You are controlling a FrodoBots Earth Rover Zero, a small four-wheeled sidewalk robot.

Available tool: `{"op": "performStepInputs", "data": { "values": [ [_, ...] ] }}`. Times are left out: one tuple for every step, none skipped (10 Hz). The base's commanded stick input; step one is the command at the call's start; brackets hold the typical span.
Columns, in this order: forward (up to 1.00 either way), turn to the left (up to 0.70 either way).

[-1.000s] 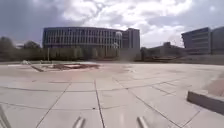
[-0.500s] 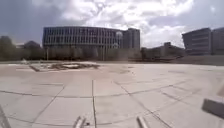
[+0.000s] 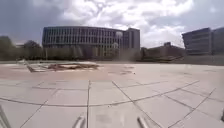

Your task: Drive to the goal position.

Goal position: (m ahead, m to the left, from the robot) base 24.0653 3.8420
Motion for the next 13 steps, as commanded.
{"op": "performStepInputs", "data": {
  "values": [
    [0.70,0.00],
    [0.70,0.00],
    [0.70,0.00],
    [0.70,0.00],
    [0.70,0.00],
    [0.70,0.00],
    [0.70,0.00],
    [0.70,0.00],
    [0.70,0.00],
    [0.70,0.00],
    [0.70,0.00],
    [0.70,-0.04],
    [0.70,-0.35]
  ]
}}
